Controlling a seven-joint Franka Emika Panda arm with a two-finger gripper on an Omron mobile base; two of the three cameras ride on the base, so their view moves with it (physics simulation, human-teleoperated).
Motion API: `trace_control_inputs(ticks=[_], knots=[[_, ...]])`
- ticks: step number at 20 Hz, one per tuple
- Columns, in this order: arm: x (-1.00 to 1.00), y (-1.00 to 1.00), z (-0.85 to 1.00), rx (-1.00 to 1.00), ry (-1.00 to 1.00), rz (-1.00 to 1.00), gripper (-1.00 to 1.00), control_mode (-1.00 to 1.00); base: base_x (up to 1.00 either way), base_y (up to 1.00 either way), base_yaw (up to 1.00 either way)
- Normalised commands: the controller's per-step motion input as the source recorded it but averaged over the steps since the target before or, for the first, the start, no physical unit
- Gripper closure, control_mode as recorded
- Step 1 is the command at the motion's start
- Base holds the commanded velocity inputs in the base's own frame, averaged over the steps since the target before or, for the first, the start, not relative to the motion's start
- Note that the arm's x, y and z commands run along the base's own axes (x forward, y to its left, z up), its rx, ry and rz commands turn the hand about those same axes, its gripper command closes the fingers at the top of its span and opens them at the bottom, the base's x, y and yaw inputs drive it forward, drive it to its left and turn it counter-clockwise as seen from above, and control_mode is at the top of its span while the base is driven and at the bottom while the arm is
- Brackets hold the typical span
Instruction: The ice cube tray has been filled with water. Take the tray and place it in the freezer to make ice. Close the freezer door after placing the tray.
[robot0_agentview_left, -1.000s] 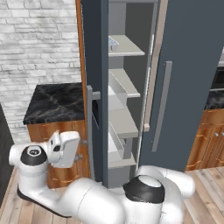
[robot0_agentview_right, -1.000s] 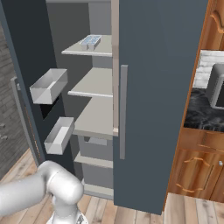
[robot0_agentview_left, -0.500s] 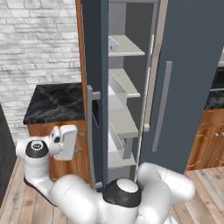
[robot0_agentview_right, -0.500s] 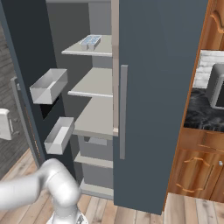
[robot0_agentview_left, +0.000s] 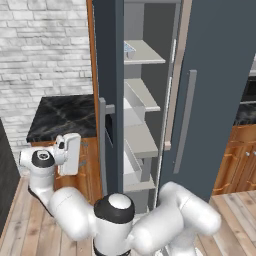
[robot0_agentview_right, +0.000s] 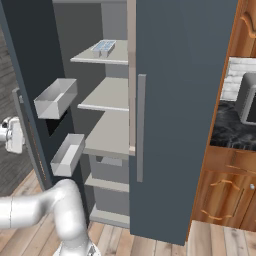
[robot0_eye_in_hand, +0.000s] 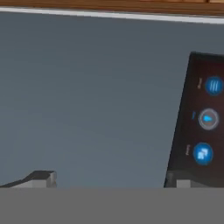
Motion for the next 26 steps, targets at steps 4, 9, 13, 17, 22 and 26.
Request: trace_control_inputs(ticks=[4, 9, 13, 17, 22, 26], knots=[[0.61, 0.04, -0.29, -0.04, 0.19, 0.04, -1.0, -1.0, 0.0, 0.0, 0.0], [0.0, -0.58, -0.35, -0.03, 0.03, 0.0, -1.0, -1.0, 0.0, 0.0, 0.0], [-0.05, -0.92, -0.32, 0.0, 0.0, 0.0, -1.0, -1.0, 0.0, 0.0, 0.0], [0.0, -0.98, -0.24, 0.0, 0.03, 0.01, -1.0, -1.0, 0.0, 0.0, 0.0], [-0.02, -1.0, -0.13, 0.0, 0.0, 0.06, -1.0, -1.0, 0.0, 0.0, 0.0], [-0.07, -1.0, -0.09, 0.0, 0.0, 0.09, -1.0, -1.0, 0.0, 0.0, 0.0]])
